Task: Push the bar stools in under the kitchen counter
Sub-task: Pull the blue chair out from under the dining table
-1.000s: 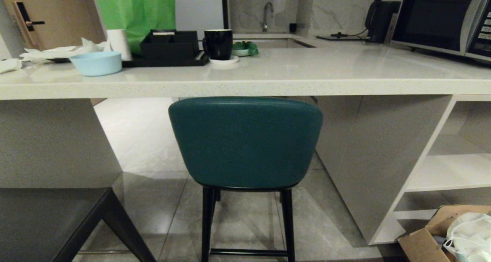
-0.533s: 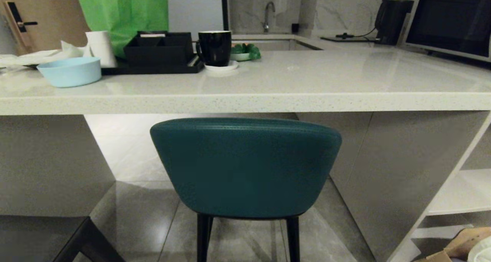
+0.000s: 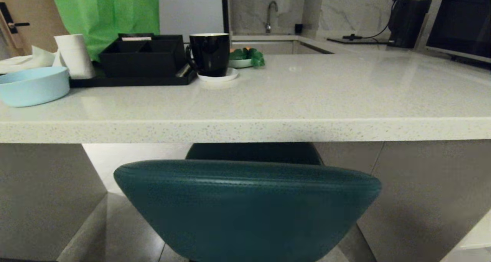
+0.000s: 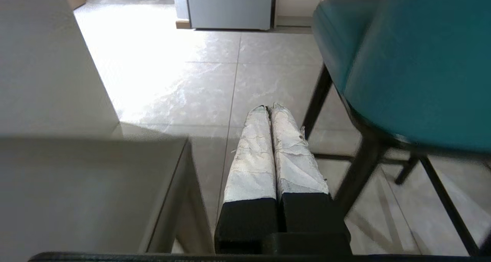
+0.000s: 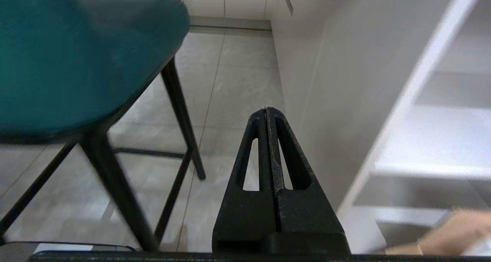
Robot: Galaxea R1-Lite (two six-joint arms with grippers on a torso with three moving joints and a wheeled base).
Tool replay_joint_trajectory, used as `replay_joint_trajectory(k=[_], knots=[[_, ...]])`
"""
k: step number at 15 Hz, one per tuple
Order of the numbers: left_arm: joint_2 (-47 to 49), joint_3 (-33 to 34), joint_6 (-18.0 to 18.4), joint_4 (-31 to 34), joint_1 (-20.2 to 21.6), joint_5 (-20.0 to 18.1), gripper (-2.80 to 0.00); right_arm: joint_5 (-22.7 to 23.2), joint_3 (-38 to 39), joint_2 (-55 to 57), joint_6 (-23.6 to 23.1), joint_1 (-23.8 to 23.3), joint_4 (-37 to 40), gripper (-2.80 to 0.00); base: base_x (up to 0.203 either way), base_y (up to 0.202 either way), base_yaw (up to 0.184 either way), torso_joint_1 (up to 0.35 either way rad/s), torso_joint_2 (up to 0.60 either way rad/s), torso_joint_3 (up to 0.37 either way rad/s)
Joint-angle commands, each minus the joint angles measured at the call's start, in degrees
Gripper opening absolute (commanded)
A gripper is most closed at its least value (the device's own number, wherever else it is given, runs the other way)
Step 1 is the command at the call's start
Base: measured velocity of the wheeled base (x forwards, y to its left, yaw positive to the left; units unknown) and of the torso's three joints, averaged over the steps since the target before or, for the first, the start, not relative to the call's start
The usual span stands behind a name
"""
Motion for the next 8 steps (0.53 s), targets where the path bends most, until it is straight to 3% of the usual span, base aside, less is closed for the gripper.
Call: replay_joint_trajectory(k=[1, 4, 8], knots=[[0.02, 0.18, 0.03, -0.02, 0.01, 0.01, -2.80, 0.06, 0.01, 0.02, -0.03, 0.01, 0.01, -2.80, 0.192, 0.000, 0.001, 0.002, 0.00, 0.006], [0.02, 0.18, 0.15, -0.02, 0.01, -0.08, -2.80, 0.06, 0.01, 0.02, -0.03, 0.01, 0.01, -2.80, 0.158, 0.000, 0.002, 0.003, 0.00, 0.003], [0.02, 0.10, 0.16, 0.07, 0.00, -0.08, -2.80, -1.14, -0.12, 0.02, 0.57, 0.01, 0.38, -2.80, 0.000, 0.000, 0.000, 0.000, 0.00, 0.000]])
